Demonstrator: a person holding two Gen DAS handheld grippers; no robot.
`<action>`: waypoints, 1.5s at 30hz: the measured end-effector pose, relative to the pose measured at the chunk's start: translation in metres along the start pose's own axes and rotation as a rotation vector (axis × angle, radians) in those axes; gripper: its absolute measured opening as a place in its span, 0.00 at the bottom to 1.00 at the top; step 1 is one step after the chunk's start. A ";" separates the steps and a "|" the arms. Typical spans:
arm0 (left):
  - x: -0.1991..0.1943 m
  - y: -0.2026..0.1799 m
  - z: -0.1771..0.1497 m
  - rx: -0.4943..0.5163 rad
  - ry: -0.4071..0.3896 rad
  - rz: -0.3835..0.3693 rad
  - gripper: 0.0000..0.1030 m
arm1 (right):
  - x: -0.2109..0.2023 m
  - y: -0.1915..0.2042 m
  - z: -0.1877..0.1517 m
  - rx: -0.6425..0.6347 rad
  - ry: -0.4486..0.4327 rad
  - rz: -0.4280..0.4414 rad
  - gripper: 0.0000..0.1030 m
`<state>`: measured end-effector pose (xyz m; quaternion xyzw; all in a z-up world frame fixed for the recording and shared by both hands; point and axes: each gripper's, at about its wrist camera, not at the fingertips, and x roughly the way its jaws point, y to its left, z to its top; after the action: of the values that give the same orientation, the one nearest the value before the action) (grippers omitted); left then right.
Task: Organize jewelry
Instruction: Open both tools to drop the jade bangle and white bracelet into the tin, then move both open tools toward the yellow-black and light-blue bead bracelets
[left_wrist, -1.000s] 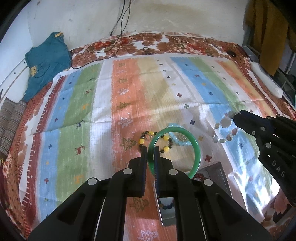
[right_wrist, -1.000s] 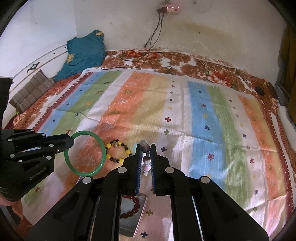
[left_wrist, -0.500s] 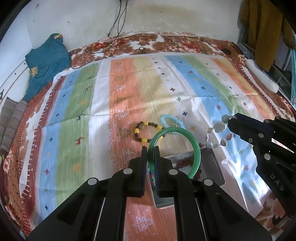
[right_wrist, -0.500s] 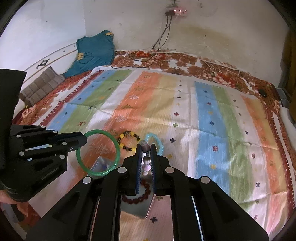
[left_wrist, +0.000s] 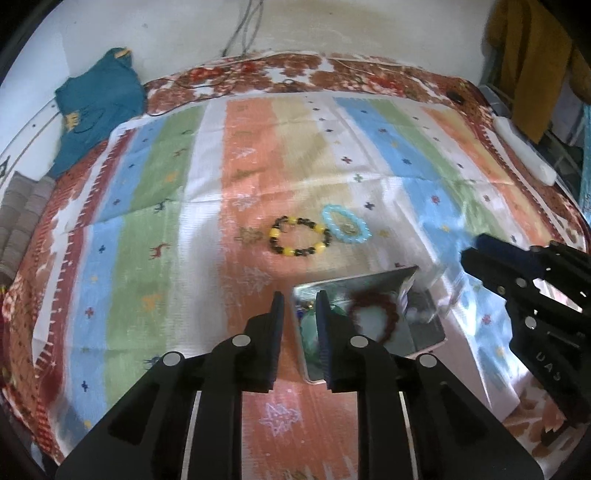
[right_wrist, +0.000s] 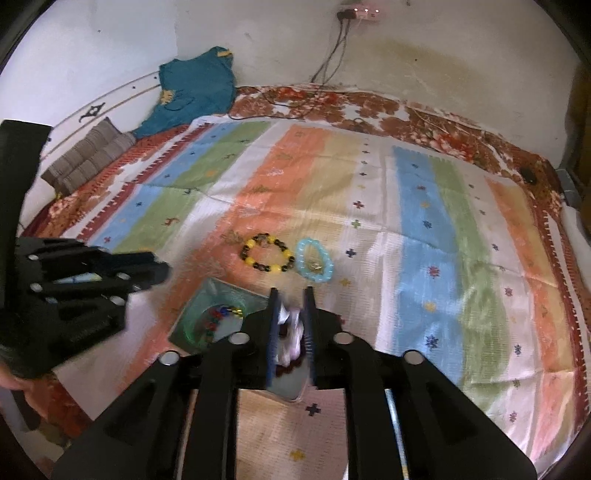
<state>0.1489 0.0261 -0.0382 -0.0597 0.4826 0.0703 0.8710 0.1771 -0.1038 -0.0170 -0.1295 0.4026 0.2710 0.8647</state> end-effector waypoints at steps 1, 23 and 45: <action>0.000 0.003 0.000 -0.010 0.002 0.001 0.18 | 0.001 -0.002 0.000 0.005 0.004 -0.003 0.30; 0.035 0.025 0.015 -0.062 0.059 0.034 0.51 | 0.046 -0.027 0.021 0.064 0.062 -0.039 0.59; 0.092 0.036 0.042 -0.089 0.119 0.020 0.57 | 0.099 -0.046 0.042 0.101 0.111 -0.011 0.67</action>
<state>0.2255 0.0748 -0.0950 -0.0975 0.5306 0.0966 0.8365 0.2823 -0.0872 -0.0662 -0.1027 0.4625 0.2376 0.8480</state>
